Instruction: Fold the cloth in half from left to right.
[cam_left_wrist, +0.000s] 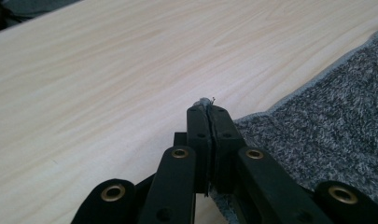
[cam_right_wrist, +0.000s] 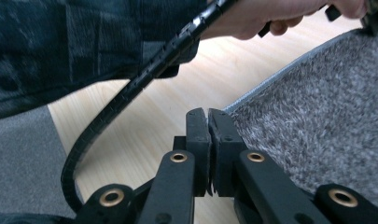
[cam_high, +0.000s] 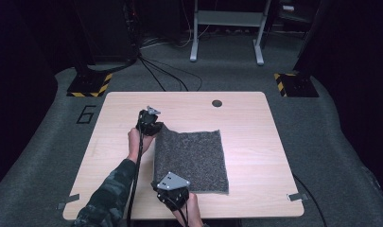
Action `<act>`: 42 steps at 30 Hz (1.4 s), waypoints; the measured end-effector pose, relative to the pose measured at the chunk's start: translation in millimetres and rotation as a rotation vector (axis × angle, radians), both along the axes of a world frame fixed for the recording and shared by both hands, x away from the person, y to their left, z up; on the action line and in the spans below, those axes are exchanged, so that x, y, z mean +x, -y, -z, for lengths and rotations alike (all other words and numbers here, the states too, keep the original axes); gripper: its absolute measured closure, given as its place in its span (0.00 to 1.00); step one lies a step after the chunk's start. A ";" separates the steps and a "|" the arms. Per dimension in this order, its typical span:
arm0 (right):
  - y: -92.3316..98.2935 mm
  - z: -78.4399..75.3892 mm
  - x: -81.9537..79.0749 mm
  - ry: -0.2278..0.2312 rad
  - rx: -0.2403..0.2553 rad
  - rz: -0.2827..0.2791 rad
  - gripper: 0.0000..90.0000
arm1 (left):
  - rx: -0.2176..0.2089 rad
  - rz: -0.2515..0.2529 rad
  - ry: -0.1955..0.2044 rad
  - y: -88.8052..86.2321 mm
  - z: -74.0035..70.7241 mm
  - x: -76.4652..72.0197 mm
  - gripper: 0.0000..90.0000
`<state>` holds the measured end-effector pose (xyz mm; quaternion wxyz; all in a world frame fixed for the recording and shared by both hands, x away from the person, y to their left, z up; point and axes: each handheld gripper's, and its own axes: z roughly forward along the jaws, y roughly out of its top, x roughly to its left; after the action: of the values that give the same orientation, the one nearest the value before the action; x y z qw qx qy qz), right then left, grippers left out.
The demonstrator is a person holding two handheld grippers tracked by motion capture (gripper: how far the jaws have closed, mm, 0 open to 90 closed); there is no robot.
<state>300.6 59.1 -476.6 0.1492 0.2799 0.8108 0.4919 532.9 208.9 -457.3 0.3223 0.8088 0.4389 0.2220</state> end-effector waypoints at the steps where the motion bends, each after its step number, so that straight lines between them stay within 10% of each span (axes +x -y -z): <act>1: 0.2 -2.0 0.1 0.008 0.009 -0.002 0.98 | 0.001 0.004 -0.001 0.1 -2.4 0.0 0.98; 23: -2.2 -43.6 -9.3 0.108 0.069 -0.029 0.98 | 0.029 0.003 0.081 -0.5 -70.1 -3.7 0.98; 42: 65.5 -22.6 -15.1 0.031 0.007 0.120 0.98 | 0.025 0.082 0.000 61.8 -35.2 11.5 0.98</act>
<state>285.5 -6.3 -454.0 0.1902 0.3208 0.7885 0.4891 544.3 147.1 -422.1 0.3209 0.8301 0.4025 0.2143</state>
